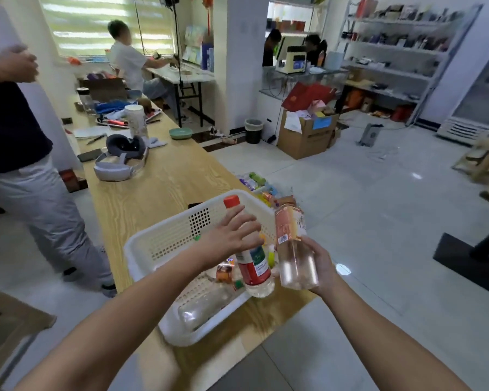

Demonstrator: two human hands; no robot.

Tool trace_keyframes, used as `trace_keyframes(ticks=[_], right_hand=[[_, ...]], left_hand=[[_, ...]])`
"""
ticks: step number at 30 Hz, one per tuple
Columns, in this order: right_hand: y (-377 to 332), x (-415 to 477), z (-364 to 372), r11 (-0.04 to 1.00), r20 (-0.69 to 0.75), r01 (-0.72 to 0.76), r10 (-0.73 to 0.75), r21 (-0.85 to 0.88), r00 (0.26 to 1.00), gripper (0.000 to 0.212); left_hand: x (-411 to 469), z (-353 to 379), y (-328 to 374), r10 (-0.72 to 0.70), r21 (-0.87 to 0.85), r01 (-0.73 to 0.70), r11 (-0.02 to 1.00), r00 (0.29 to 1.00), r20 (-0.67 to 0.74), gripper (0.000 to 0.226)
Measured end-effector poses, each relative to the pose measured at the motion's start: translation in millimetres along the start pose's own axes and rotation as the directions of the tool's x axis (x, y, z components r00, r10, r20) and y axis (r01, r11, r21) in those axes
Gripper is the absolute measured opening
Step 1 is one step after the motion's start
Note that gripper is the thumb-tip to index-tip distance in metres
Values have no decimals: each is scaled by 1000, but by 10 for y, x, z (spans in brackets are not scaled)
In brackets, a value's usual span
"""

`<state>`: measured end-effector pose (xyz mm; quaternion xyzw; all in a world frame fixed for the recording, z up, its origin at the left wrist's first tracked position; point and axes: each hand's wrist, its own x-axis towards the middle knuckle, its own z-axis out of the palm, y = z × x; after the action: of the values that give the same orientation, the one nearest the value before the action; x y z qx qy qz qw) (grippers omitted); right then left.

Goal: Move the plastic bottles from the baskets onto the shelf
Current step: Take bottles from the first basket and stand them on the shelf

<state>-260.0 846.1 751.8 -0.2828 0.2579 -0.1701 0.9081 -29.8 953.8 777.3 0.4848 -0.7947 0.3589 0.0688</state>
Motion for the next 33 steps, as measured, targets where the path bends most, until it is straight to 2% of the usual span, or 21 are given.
trace_keyframes(ticks=[5,7,9,13,17,19,22,25,29,33], right_hand=[[-76,-493,-154,995,-79,72,-78,-73,994,65],[-78,-741,-195,993,-117,108,-113,-45,987,64],[-67,-1022,-292,983,-192,180,-174,16,966,66],[21,-1680,-662,957,-381,288,-263,11,886,91],[247,-2651,-962,907,-493,420,-350,34,796,89],[419,-3190,-1095,858,-551,511,-404,48,731,91],[681,-4005,-1173,788,-652,616,-470,-6,594,88],[1042,-4922,-1239,706,-753,707,-491,-50,437,76],[1620,-5992,-1248,570,-855,816,-466,-92,229,94],[2090,-6792,-1073,468,-892,861,-449,-198,39,92]], left_hand=[[313,-57,115,56,9,-56,998,998,-17,78],[467,-75,217,74,19,-73,997,996,-40,79],[651,-114,371,95,-1,-96,995,991,-94,70],[1110,-250,805,213,-32,-220,975,965,-153,65],[1630,-543,1466,362,-52,-375,926,917,-168,72],[1866,-760,1861,438,-70,-456,887,880,-181,72],[2201,-1036,2464,535,-85,-569,818,806,-255,71],[2538,-1392,3209,625,-77,-687,723,697,-352,70],[2852,-1959,4222,706,-75,-800,596,566,-426,75],[3059,-2466,5070,711,-29,-882,470,397,-581,62]])
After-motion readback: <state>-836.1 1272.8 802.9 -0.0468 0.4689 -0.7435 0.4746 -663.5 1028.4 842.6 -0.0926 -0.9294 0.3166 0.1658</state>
